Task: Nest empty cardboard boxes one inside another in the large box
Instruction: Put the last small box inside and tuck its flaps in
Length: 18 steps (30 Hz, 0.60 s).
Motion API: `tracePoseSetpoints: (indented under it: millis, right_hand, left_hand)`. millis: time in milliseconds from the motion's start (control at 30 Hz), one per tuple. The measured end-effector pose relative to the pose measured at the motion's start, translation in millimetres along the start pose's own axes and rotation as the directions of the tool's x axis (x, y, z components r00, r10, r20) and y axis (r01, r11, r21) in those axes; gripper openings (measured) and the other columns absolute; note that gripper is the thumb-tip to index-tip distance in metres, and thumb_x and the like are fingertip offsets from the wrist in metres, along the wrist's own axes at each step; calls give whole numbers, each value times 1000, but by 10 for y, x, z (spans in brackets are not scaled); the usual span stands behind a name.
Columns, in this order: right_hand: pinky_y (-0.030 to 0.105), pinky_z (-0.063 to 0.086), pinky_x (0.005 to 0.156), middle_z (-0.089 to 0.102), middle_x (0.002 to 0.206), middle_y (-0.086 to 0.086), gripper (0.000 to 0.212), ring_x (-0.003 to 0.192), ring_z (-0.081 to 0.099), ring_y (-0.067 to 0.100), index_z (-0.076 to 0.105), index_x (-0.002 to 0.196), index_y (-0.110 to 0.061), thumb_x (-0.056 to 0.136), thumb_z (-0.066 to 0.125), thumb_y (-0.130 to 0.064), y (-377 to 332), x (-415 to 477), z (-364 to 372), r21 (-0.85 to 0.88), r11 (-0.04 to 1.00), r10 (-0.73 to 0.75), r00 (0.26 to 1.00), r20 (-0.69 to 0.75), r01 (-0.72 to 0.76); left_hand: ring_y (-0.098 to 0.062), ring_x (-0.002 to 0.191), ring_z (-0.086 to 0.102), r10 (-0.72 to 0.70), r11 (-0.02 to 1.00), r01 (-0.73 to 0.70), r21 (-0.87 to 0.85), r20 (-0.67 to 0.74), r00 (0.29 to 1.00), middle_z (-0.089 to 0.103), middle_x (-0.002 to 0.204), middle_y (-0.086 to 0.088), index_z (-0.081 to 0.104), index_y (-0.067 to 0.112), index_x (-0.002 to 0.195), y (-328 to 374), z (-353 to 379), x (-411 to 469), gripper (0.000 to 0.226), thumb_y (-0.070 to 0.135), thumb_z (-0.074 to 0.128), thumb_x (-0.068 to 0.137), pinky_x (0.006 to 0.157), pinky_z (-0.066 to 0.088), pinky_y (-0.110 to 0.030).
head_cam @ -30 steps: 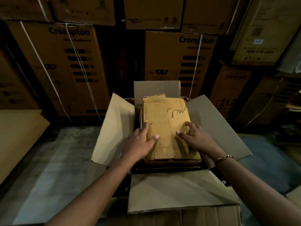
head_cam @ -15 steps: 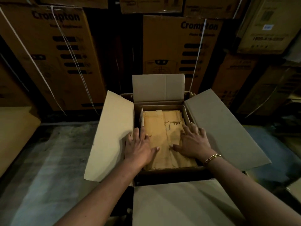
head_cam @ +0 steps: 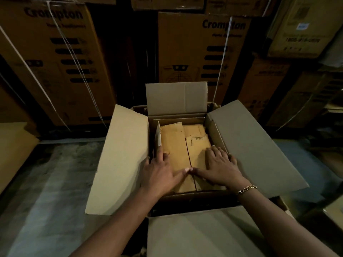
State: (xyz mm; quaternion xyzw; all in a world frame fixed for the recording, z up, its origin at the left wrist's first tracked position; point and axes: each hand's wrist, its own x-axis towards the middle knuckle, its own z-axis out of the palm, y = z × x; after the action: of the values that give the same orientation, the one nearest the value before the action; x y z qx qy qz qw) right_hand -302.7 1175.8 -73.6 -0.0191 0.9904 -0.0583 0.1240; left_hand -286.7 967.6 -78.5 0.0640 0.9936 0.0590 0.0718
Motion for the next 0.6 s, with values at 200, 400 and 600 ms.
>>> tracePoseSetpoints:
  millis: [200,400,600]
  right_hand:
    - [49,23,118,25,164,5,85,145,32,27,10,160,-24,93,38,-68,-43,-214,-281,36,989,-138,983,-118,143]
    - [29,51,63,60,121,2,59,88,60,15,23,152,-31,98,45,-44,288,-409,-616,122,983,-111,976,-190,136]
    - [33,57,70,58,107,1,71,83,59,13,10,158,-29,99,50,-35,620,-476,-515,202,979,23,994,-106,-1]
  left_hand:
    - [-34,153,1,-62,990,70,-122,67,996,-18,166,-12,-5,25,159,122,35,-127,114,93,32,74,121,10,-52]
    - [-27,127,52,-100,979,91,-182,-41,994,48,146,-10,28,25,150,368,-204,-184,77,66,49,88,102,47,-47]
    - [-9,55,51,-262,917,168,-362,-228,938,60,78,1,32,23,150,116,-498,-334,49,31,45,103,45,41,-23]
